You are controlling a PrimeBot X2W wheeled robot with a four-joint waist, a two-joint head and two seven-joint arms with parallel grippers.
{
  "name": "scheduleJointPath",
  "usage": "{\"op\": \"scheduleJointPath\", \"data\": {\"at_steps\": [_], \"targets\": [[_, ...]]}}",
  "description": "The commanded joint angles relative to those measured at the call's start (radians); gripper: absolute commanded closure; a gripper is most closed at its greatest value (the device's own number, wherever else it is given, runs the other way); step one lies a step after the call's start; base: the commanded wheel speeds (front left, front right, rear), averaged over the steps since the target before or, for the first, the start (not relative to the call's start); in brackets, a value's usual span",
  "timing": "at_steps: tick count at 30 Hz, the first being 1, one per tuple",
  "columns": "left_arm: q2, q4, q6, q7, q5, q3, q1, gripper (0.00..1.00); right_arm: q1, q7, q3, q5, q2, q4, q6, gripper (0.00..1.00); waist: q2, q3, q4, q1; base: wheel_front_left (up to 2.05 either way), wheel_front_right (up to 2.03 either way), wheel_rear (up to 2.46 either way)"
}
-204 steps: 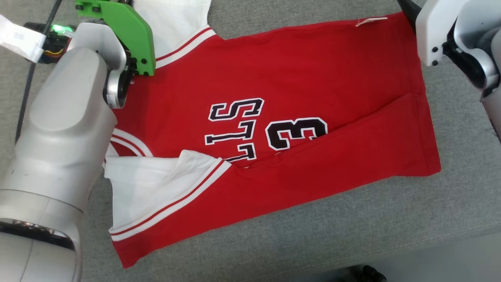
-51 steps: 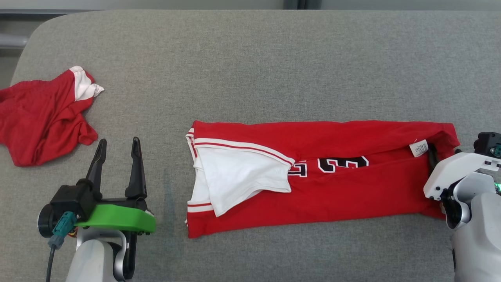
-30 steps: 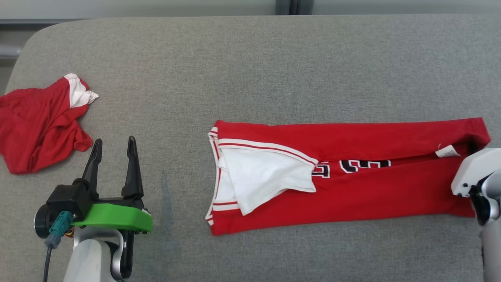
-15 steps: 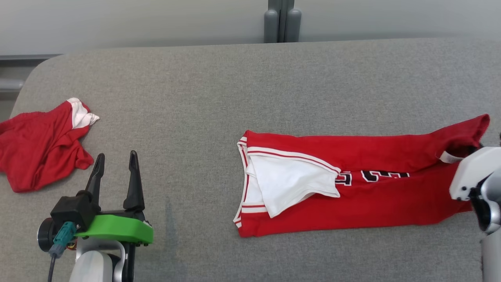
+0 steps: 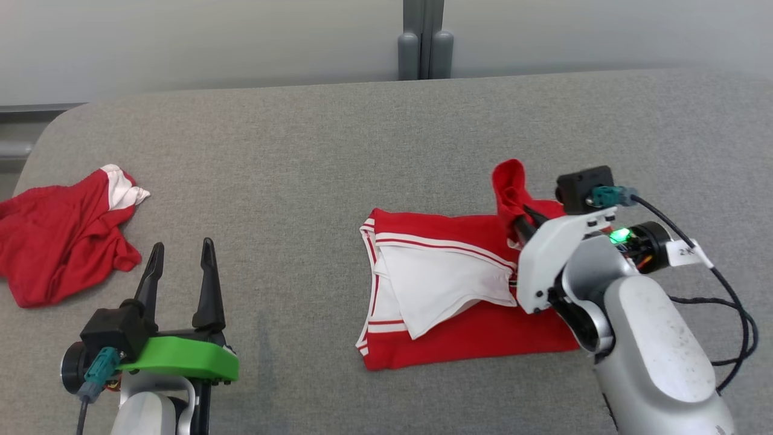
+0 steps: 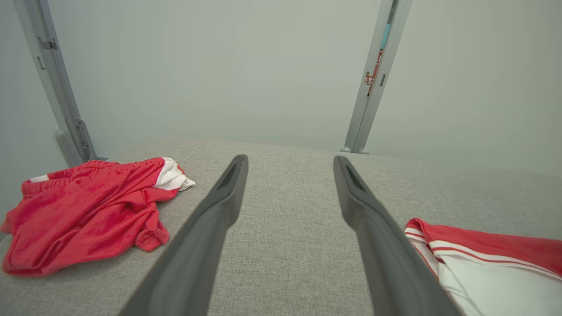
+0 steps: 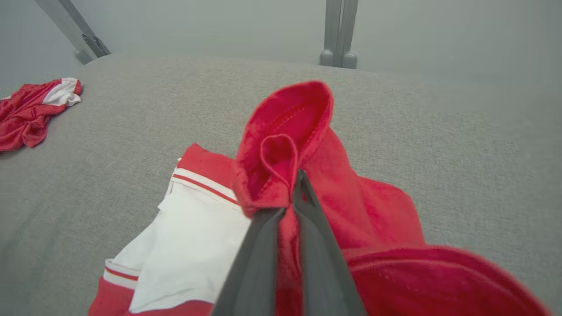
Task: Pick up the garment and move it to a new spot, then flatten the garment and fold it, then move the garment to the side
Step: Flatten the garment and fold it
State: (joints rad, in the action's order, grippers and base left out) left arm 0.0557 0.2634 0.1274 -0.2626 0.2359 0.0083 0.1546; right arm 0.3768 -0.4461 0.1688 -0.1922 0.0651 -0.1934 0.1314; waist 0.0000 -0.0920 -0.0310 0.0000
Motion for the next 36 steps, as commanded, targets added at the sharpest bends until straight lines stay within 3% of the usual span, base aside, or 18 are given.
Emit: {"op": "scheduleJointPath", "data": {"at_steps": [1, 9, 16, 17, 18, 24, 30, 33, 36], "targets": [[0.000, -0.003, 0.004, -0.003, 0.002, -0.003, 0.010, 0.00, 0.029, 0.009, 0.022, -0.004, -0.004, -0.022, -0.002, 1.00, 0.0000, -0.010, -0.009, 0.0000, 0.00, 0.00, 0.00], [-0.001, 0.014, 0.004, -0.003, 0.020, -0.046, 0.048, 0.00, 0.162, 0.048, 0.186, -0.111, -0.013, -0.240, -0.002, 1.00, 0.0000, -0.043, -0.080, 0.0000, 0.00, 0.00, 0.00], [-0.003, 0.016, 0.004, -0.003, 0.024, -0.049, 0.054, 0.00, 0.219, 0.096, 0.243, -0.149, -0.014, -0.368, -0.002, 1.00, 0.0000, -0.058, -0.110, 0.0000, 0.00, 0.00, 0.00], [-0.004, 0.015, 0.004, -0.003, 0.024, -0.048, 0.054, 0.00, 0.226, 0.103, 0.249, -0.151, -0.013, -0.384, -0.002, 0.60, 0.0000, -0.060, -0.112, 0.0000, 0.00, 0.00, 0.00], [-0.004, 0.015, 0.004, -0.003, 0.024, -0.048, 0.054, 0.00, 0.230, 0.107, 0.250, -0.159, -0.013, -0.398, -0.002, 0.00, 0.0000, -0.060, -0.113, 0.0000, 0.00, 0.00, 0.00], [-0.005, 0.018, 0.004, -0.003, 0.022, -0.040, 0.050, 0.00, 0.252, 0.137, 0.291, -0.235, -0.013, -0.424, -0.001, 0.00, 0.0000, -0.058, -0.106, 0.0000, 0.00, 0.00, 0.00], [-0.005, 0.014, 0.004, -0.003, 0.015, -0.026, 0.037, 0.00, 0.251, 0.186, 0.296, -0.403, -0.013, -0.320, -0.001, 0.00, 0.0000, -0.043, -0.078, 0.0000, 0.00, 0.00, 0.00], [-0.004, 0.011, 0.004, -0.003, 0.011, -0.018, 0.027, 0.00, 0.245, 0.237, 0.228, -0.352, -0.006, -0.294, -0.001, 0.00, 0.0000, -0.034, -0.061, 0.0000, 0.00, 0.00, 0.00], [-0.005, 0.007, 0.004, -0.003, 0.010, -0.015, 0.022, 0.00, 0.204, 0.283, 0.126, -0.237, 0.041, -0.274, -0.002, 0.00, 0.0000, -0.029, -0.048, 0.0000, 0.00, 0.00, 0.00]]}}
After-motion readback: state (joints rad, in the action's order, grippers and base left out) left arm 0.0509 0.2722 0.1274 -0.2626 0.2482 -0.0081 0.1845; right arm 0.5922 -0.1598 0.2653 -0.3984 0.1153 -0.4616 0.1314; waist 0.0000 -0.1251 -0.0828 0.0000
